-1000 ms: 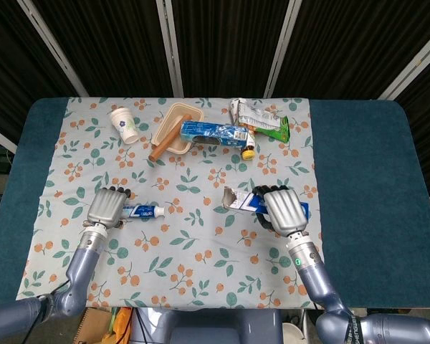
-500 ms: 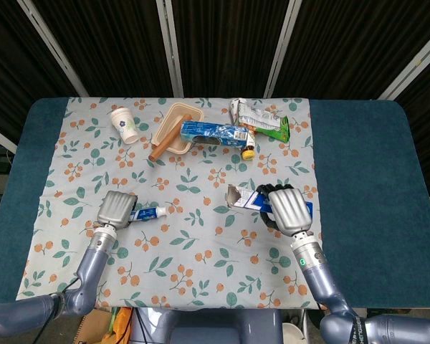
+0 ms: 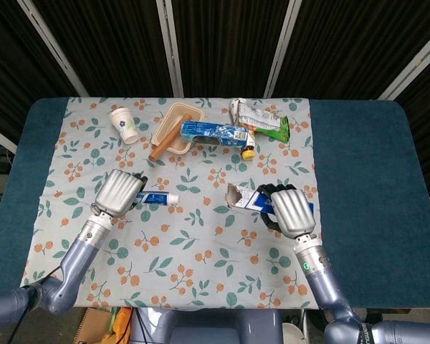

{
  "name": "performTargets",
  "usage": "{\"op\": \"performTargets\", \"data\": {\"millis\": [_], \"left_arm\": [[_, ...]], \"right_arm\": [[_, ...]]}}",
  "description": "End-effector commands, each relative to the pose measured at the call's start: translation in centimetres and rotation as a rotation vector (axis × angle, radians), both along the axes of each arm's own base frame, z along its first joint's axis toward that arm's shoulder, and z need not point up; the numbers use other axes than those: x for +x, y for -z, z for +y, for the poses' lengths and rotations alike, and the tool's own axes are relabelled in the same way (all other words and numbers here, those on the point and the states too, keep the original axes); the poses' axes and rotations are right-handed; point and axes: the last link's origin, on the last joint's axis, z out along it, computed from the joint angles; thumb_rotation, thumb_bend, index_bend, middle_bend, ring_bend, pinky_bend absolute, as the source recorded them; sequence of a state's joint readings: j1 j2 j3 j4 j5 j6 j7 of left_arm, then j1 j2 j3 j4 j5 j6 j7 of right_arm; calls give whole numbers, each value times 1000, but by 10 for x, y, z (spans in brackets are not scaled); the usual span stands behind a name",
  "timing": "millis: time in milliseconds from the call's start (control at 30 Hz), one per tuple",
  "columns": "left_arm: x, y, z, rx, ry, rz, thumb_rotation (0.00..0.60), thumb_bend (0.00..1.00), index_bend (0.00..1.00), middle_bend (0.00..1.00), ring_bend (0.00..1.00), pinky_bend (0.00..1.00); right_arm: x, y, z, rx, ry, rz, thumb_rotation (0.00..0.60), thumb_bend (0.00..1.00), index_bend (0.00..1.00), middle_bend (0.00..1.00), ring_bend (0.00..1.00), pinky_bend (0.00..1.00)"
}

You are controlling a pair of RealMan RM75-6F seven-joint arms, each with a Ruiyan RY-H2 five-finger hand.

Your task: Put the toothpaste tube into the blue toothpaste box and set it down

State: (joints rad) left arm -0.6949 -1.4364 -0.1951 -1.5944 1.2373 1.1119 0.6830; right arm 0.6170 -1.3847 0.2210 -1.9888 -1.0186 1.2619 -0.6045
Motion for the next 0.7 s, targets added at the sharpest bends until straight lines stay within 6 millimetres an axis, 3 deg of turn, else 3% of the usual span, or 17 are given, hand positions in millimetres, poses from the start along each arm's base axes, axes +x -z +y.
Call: {"op": "performTargets", "data": {"millis": [33, 200, 333, 700], "left_arm": [[39, -26, 11, 33, 165, 15, 600, 532, 728, 768, 714, 737], [75, -46, 23, 83, 292, 118, 600, 532, 728, 767, 714, 737], [95, -51, 28, 90, 325, 157, 600, 532, 728, 767, 714, 737], [140, -37, 29, 91, 406, 215, 600, 532, 728, 767, 714, 737]], "right_arm": [[0, -3, 3, -1, 3, -8, 600, 455, 419, 466, 426, 403], [0, -6, 5, -1, 11, -16, 600, 455, 419, 466, 427, 403], [-1, -5, 7, 6, 17, -16, 600, 455, 419, 466, 427, 403], [-1, -1, 9, 13, 24, -22, 600, 455, 419, 465, 427, 402]]}}
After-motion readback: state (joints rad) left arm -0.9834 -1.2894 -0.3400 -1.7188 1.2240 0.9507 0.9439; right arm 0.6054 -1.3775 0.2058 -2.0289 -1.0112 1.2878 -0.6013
